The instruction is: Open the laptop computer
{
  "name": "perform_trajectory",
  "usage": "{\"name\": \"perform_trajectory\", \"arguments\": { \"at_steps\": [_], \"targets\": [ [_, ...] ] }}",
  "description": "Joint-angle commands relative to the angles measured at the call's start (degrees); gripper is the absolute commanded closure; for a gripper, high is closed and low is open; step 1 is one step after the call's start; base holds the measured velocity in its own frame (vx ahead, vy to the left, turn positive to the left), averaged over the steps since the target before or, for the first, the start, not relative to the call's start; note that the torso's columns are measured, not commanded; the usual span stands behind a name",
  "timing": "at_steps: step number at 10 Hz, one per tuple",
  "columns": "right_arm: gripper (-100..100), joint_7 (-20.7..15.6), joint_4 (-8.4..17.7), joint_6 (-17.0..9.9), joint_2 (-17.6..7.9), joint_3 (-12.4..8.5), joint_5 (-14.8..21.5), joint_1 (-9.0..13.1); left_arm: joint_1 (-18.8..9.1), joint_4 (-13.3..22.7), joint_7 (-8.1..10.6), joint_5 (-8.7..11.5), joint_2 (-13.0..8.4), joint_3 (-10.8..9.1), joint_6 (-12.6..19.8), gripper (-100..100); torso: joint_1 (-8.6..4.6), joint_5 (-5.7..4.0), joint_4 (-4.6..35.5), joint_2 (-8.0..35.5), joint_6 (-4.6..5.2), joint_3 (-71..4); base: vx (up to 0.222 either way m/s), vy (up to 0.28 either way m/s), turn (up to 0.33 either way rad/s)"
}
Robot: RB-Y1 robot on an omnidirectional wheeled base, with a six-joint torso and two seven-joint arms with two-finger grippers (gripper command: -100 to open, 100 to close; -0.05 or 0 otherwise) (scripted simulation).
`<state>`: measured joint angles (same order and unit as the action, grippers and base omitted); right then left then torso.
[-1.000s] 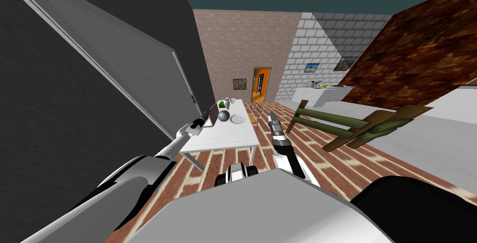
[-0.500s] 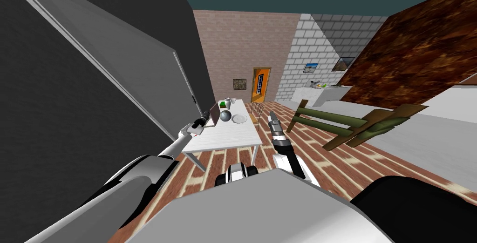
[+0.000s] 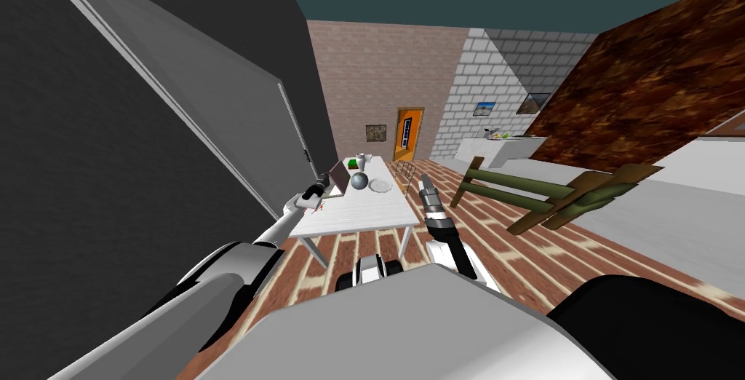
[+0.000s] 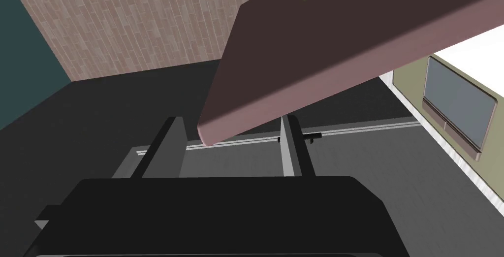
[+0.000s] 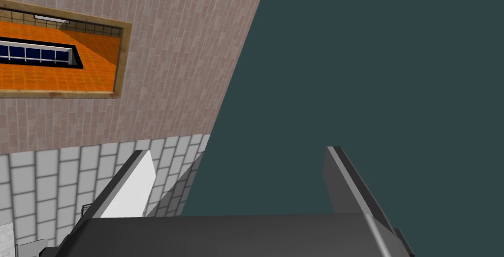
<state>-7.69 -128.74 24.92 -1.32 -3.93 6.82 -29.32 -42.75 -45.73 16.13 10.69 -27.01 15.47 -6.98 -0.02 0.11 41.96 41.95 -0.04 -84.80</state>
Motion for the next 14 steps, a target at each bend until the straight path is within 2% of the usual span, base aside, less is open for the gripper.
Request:
{"name": "perform_trajectory", "arguments": {
  "at_steps": [1, 2, 3, 12, 13, 14],
  "targets": [
    [0, 0.0, 0.0, 0.0, 0.0, 0.0, 0.0, 0.01, 1.46, 2.17, 1.66, 2.25, 1.75, -3.37, -1.88, 100, -0.01, -0.02, 0.01, 0.0, 0.24, 0.02, -0.022, 0.19, -0.199],
    [0, 0.0, 0.0, 0.0, -0.01, 0.0, 0.0, 0.01, 1.95, 2.89, 2.21, 3.0, 2.33, -4.5, -2.51, 100, 0.16, 0.05, 0.03, 0.01, 0.26, 0.02, -0.014, 0.021, -0.071],
    [0, 0.0, 0.0, 0.0, 0.01, 0.01, 0.0, 0.0, 2.44, 3.61, 2.76, 3.76, 2.91, -5.62, -3.13, 100, -0.32, -0.06, 0.03, 0.06, 0.14, 0.05, -0.01, -0.007, -0.034],
    [0, 0.0, -0.01, 0.0, 0.01, 0.01, 0.0, 0.0, 2.44, 3.61, 2.76, 3.76, 2.91, -5.62, -3.13, 100, -0.03, -0.13, 0.39, 0.38, 0.07, 0.26, -0.003, -0.001, -0.009],
    [0, 0.0, -0.01, 0.0, 0.01, 0.01, 0.0, 0.0, 3.46, 3.6, 4.52, 5.32, 4.36, -6.11, -3.98, 100, 0.0, -0.13, 0.4, 0.39, 0.04, 0.27, 0.022, 0.008, 0.074],
    [0, 0.0, -0.01, 0.0, 0.01, 0.01, 0.0, 0.0, 3.46, 3.6, 4.52, 5.32, 4.36, -6.11, -3.98, 100, 0.05, -0.08, 0.33, 0.39, 0.01, 0.27, 0.004, 0.001, 0.012]
  ]
}}
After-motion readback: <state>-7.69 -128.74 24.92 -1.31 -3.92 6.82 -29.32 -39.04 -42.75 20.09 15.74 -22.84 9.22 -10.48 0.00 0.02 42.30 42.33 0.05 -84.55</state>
